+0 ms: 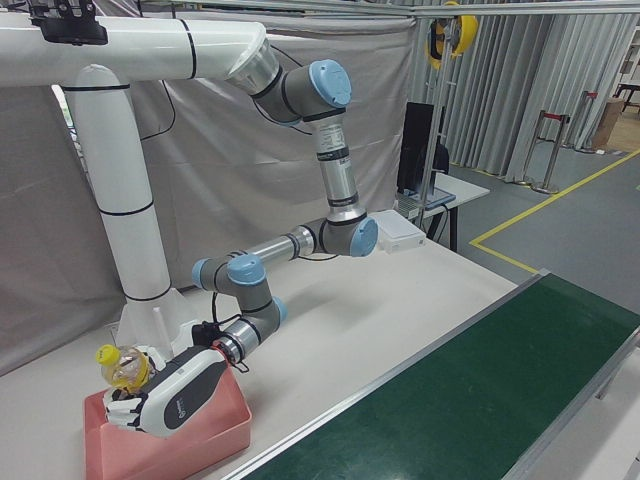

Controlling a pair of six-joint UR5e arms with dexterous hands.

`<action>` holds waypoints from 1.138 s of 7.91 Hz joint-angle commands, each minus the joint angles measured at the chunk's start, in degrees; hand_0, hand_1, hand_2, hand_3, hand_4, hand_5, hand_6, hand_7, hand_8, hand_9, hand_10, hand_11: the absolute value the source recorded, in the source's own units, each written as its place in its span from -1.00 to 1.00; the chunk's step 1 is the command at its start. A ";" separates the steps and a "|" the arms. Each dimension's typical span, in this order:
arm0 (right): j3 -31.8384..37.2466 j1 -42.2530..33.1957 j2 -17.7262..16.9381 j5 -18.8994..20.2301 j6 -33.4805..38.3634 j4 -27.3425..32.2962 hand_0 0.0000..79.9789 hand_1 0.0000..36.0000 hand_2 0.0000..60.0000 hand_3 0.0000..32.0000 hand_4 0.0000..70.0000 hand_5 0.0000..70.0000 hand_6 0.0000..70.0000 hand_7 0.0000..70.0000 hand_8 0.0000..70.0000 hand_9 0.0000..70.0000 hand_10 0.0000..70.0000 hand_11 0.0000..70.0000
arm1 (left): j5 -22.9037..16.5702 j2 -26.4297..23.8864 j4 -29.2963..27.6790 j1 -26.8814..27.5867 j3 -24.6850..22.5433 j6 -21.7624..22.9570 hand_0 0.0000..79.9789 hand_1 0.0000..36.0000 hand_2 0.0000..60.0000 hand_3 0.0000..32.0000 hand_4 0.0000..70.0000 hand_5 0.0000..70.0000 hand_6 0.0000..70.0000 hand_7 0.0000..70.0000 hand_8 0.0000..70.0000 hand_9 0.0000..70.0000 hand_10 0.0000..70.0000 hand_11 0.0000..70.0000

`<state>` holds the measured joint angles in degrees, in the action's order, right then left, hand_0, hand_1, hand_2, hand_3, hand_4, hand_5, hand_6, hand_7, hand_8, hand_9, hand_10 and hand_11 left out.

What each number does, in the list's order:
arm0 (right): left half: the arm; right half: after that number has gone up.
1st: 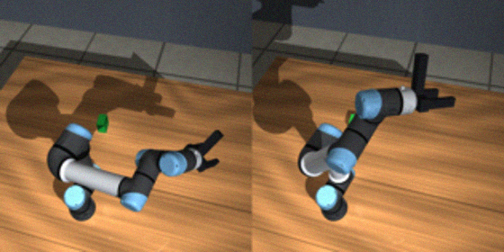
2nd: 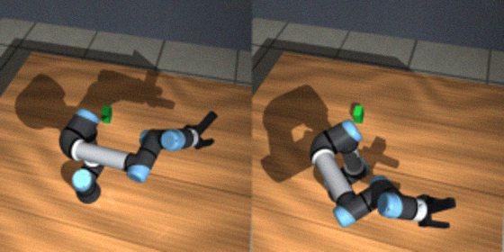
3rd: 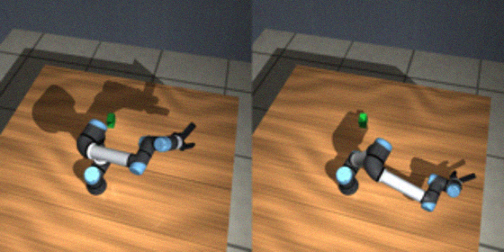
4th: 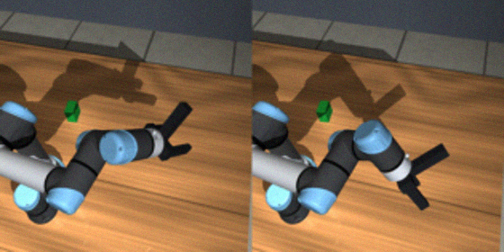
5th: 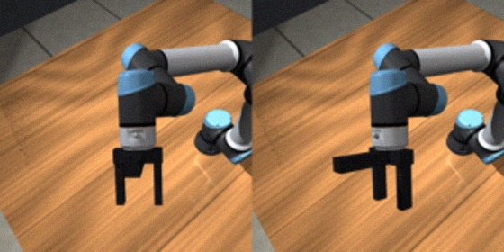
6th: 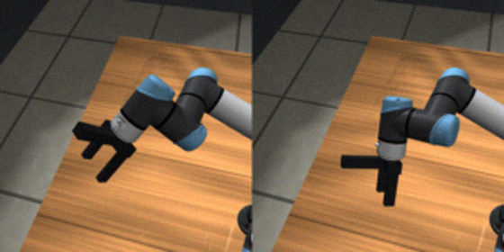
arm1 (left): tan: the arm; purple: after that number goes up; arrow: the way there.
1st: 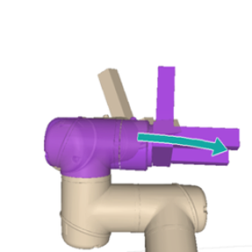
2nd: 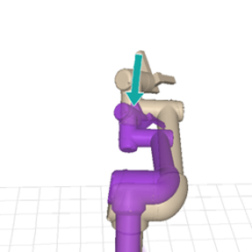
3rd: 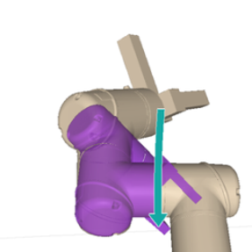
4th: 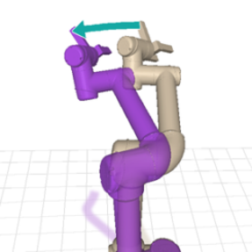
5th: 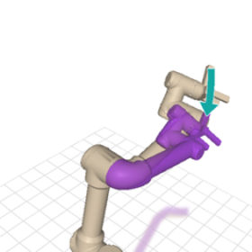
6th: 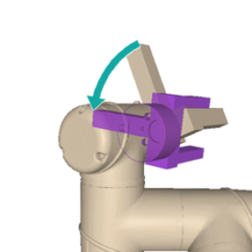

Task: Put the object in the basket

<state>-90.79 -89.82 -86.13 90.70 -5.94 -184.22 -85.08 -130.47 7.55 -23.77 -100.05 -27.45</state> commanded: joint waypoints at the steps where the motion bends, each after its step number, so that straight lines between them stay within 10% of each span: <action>1: 0.00 0.00 0.00 0.00 -0.04 0.00 -1.00 -1.00 -1.00 -1.00 -1.00 -1.00 -1.00 -1.00 -1.00 -1.00 -1.00 -1.00 | 0.00 0.74 -1.40 1.71 -0.67 -0.77 0.21 -0.48 0.09 -1.00 0.87 1.00 0.51 1.00 0.51 1.00 0.59 1.00; 3: 0.00 0.00 0.00 0.00 0.05 0.00 -1.00 -1.00 -1.00 -1.00 -1.00 -1.00 -1.00 -1.00 -1.00 -1.00 -1.00 -1.00 | 0.00 3.01 -4.97 1.28 -0.93 -0.59 0.18 -0.76 -1.00 -1.00 -0.08 0.20 -0.58 0.13 -0.32 0.08 0.19 0.68; 4: 0.00 0.00 0.00 0.00 0.05 0.00 -1.00 -1.00 -1.00 -1.00 -1.00 -1.00 -1.00 -1.00 -1.00 -1.00 -1.00 -1.00 | -0.09 5.12 -5.87 1.27 -3.37 -0.59 0.17 -0.82 -1.00 -1.00 -0.45 -0.09 -0.91 -0.46 -0.59 -0.36 -0.20 0.17; 5: 0.00 0.00 0.08 0.00 -0.04 0.00 -1.00 -1.00 -1.00 -1.00 -1.00 -1.00 -1.00 -1.00 -1.00 -1.00 -1.00 -1.00 | -0.17 5.84 -6.40 1.36 -4.62 -0.59 0.16 -0.93 -1.00 -1.00 -0.57 -0.43 -1.00 -0.78 -0.62 -0.51 -0.67 -0.52; 9: 0.00 0.00 0.00 0.00 0.05 0.00 -1.00 -1.00 -1.00 -1.00 -1.00 -1.00 -1.00 -1.00 -1.00 -1.00 -1.00 -1.00 | -0.26 6.02 -6.50 1.27 -4.80 -0.50 0.12 -1.00 -1.00 -1.00 -0.61 -0.75 -1.00 -0.93 -0.80 -0.76 -0.85 -0.79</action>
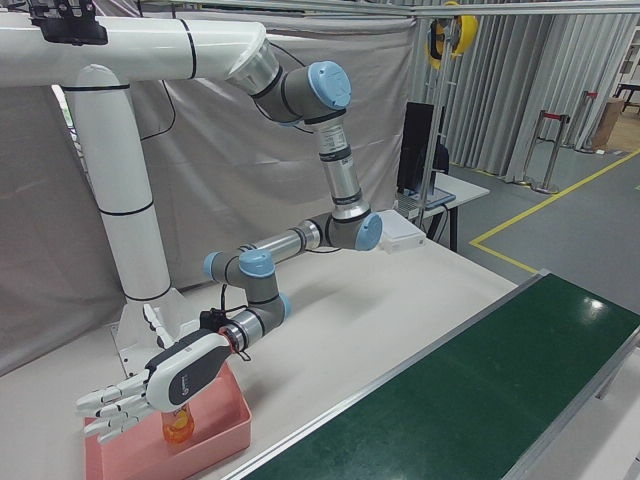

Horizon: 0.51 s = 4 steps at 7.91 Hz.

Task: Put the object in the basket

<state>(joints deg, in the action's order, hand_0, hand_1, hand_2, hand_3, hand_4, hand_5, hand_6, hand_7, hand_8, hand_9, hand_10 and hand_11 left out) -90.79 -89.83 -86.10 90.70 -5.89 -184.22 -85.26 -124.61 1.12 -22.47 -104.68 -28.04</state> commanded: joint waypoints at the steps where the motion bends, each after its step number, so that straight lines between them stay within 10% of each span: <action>1: 0.00 0.00 -0.03 0.00 0.01 0.00 -1.00 -1.00 -1.00 -1.00 -1.00 -1.00 -1.00 -1.00 -1.00 -1.00 -1.00 -1.00 | -0.08 0.16 -0.07 -0.03 -0.26 0.09 0.14 -1.00 -1.00 -1.00 -0.59 -0.74 -1.00 -0.93 -0.81 -0.76 -0.86 -0.79; 4: 0.00 0.00 -0.03 0.00 0.01 0.00 -1.00 -1.00 -1.00 -1.00 -1.00 -1.00 -1.00 -1.00 -1.00 -1.00 -1.00 -1.00 | -0.08 0.16 0.02 -0.11 -0.53 0.44 0.14 -1.00 -1.00 -1.00 -0.58 -0.69 -1.00 -0.94 -0.81 -0.77 -0.86 -0.79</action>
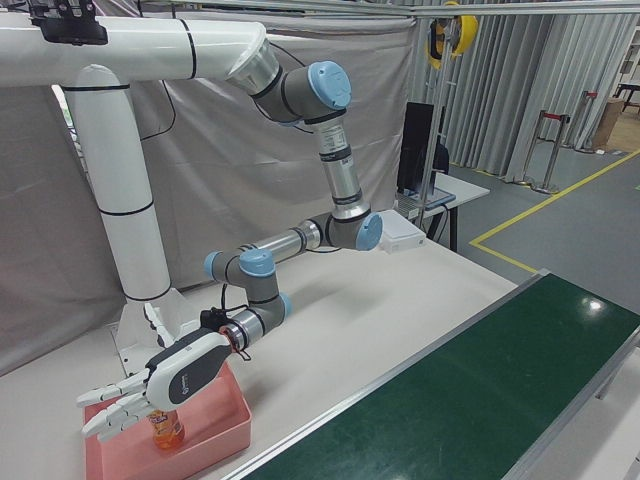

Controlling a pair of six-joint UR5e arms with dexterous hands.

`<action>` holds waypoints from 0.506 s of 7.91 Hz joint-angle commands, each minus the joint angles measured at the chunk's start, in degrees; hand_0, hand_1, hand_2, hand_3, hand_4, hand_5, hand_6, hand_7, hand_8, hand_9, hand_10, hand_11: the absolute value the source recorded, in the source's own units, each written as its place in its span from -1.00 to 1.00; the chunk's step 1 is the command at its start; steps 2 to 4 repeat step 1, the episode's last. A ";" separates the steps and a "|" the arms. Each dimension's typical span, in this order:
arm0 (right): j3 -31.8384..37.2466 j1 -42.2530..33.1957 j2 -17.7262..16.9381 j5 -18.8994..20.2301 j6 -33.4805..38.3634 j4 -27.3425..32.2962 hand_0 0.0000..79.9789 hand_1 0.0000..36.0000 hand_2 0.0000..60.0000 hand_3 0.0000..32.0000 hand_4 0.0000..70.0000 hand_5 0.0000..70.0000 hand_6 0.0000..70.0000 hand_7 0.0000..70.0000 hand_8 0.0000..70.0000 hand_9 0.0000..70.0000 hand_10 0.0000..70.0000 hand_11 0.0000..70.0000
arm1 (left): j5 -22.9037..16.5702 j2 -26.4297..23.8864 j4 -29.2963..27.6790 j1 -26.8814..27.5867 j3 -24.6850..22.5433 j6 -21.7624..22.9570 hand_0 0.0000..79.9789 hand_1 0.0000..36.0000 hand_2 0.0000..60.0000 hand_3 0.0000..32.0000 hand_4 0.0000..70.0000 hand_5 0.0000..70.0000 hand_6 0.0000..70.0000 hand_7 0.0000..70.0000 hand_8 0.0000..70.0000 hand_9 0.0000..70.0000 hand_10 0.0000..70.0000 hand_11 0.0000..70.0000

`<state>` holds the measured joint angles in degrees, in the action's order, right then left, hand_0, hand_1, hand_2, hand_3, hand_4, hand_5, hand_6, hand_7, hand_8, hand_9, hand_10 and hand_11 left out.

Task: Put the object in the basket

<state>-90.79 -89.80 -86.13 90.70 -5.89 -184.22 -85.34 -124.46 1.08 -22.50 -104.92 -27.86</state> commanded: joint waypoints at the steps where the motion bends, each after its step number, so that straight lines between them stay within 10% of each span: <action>1: 0.00 -0.02 0.00 0.00 -0.09 0.00 -1.00 -1.00 -1.00 -1.00 -1.00 -1.00 -1.00 -1.00 -1.00 -1.00 -1.00 -1.00 | 0.00 0.01 0.23 -0.09 -0.55 0.26 0.14 -1.00 -1.00 -1.00 -0.57 -0.67 -1.00 -0.95 -0.81 -0.77 -0.87 -0.81; 4: 0.00 -0.02 0.00 0.00 -0.09 0.00 -1.00 -1.00 -1.00 -1.00 -1.00 -1.00 -1.00 -1.00 -1.00 -1.00 -1.00 -1.00 | 0.00 0.01 0.23 -0.09 -0.55 0.26 0.14 -1.00 -1.00 -1.00 -0.57 -0.67 -1.00 -0.95 -0.81 -0.77 -0.87 -0.81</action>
